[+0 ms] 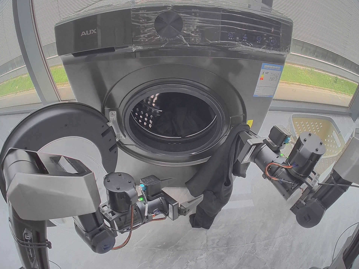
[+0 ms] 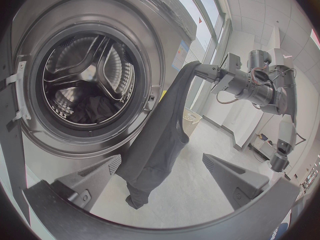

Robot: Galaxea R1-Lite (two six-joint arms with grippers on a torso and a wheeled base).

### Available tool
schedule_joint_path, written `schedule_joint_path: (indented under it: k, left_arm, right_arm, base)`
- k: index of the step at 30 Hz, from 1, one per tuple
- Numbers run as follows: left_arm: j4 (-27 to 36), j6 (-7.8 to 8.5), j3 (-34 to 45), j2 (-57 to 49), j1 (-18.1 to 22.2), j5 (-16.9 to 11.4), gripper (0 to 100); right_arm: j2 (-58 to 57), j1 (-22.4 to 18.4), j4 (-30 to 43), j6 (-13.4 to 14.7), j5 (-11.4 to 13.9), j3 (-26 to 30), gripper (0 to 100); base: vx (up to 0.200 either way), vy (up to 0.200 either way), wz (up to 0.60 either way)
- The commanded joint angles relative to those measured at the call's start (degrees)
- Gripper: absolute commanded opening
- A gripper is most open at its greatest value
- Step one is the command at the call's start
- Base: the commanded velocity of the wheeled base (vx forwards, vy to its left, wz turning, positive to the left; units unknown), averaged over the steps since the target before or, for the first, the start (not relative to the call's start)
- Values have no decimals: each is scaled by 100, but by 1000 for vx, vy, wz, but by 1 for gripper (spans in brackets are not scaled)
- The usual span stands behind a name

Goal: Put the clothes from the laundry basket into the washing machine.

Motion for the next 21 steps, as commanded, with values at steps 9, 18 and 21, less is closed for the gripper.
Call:
schedule_joint_path:
  k: [9,18,21]
  left_arm:
    - [106,-17,-961,817,-296,919,100]
    - [423,-26,-1532,1036,-480,902,100]
    - [519,-43,-1945,1247,-515,849,100]
  right_arm:
    - [437,4,-58,243,-538,-617,0]
    - [560,-14,-58,251,-600,-740,0]
    - [586,-22,-58,278,-608,-740,0]
  base:
    - [0,0,0]
    - [0,0,0]
    - [0,0,0]
